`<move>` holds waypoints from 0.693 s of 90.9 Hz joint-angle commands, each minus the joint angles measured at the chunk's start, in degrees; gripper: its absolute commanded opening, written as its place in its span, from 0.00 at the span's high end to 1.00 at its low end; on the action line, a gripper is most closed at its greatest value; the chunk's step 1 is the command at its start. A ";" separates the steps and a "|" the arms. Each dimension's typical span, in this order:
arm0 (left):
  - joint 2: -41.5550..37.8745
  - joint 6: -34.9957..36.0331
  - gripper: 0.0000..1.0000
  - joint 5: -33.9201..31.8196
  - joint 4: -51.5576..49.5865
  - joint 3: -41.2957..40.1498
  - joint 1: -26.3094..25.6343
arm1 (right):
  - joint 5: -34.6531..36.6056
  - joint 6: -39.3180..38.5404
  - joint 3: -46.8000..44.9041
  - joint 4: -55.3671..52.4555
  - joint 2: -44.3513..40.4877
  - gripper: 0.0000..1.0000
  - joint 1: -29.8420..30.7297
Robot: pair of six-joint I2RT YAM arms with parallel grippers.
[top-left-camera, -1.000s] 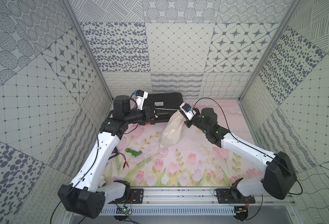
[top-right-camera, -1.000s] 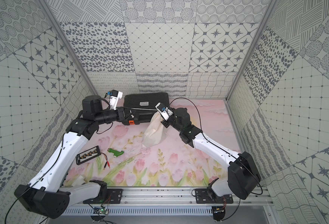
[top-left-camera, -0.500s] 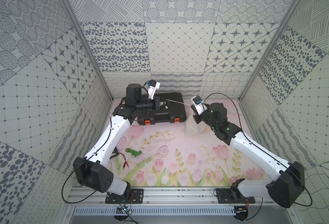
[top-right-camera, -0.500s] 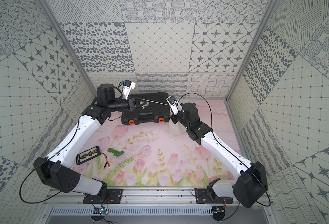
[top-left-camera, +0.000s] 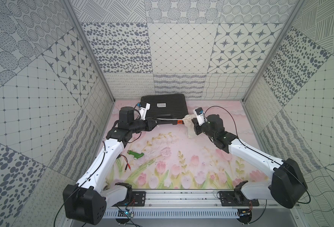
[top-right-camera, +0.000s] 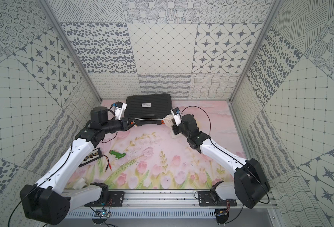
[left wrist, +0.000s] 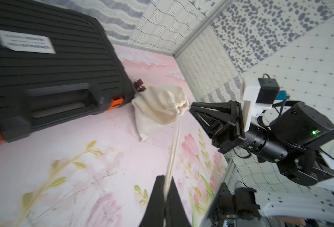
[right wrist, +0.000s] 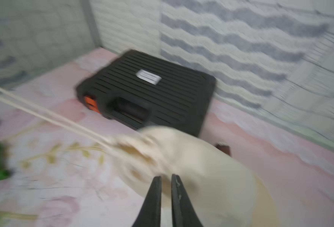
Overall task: Close the soil bag
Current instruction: Frap the soil bag at the center of the board.
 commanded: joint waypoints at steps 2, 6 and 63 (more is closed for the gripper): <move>-3.30 -1.72 1.00 -8.52 9.60 -1.77 3.01 | 14.49 1.39 -2.72 -11.19 -0.54 0.84 -4.84; -3.19 -0.85 1.00 -4.83 9.90 -1.34 2.41 | 12.09 0.06 -2.75 -10.32 -1.29 0.82 -3.11; -9.20 6.55 1.00 -1.27 4.60 -0.89 -5.70 | -17.72 -21.27 15.29 -7.20 3.47 0.22 11.39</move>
